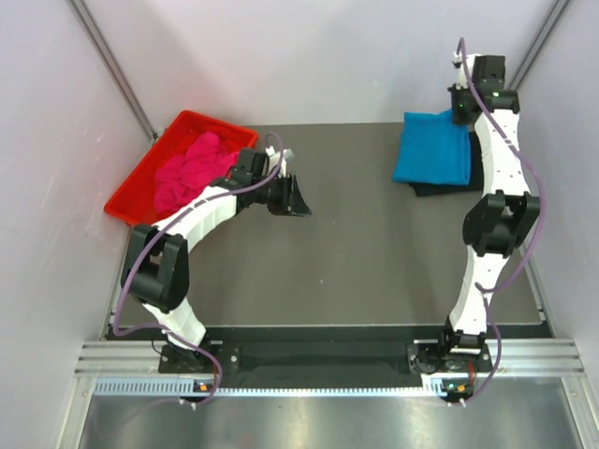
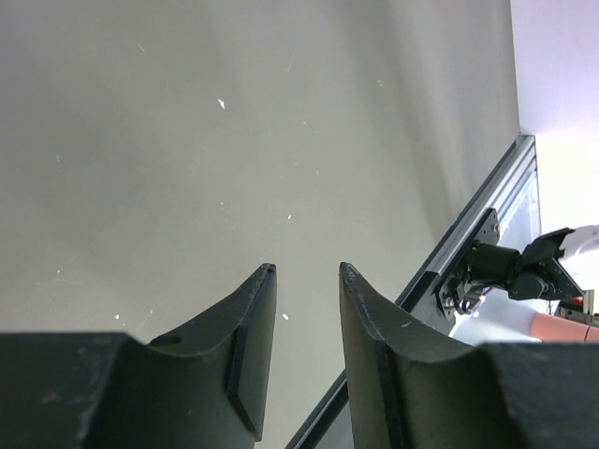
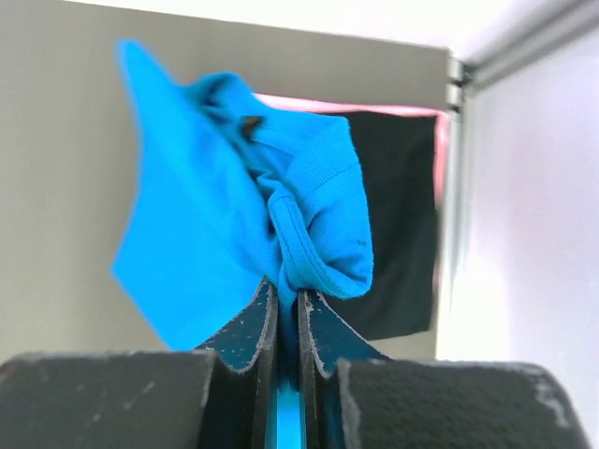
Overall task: Fold and stack the t-shirts
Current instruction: Neatly place the folded tshirt to the corner
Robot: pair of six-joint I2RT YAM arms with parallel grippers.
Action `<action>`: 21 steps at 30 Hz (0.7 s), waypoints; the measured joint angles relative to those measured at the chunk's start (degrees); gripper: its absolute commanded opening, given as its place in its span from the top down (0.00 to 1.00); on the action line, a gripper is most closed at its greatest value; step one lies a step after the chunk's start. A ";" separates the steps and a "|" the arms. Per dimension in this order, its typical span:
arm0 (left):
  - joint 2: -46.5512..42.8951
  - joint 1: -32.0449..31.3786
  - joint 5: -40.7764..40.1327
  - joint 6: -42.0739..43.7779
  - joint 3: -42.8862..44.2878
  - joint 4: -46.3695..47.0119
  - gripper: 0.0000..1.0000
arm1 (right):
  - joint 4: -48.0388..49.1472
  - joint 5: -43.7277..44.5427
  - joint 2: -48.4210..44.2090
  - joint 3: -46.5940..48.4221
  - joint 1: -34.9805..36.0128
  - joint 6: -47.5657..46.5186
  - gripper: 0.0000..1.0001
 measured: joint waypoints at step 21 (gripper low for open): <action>-0.22 -0.11 1.88 -0.83 0.00 0.09 0.62 | 19.10 -1.49 18.14 4.46 -10.40 -3.89 1.00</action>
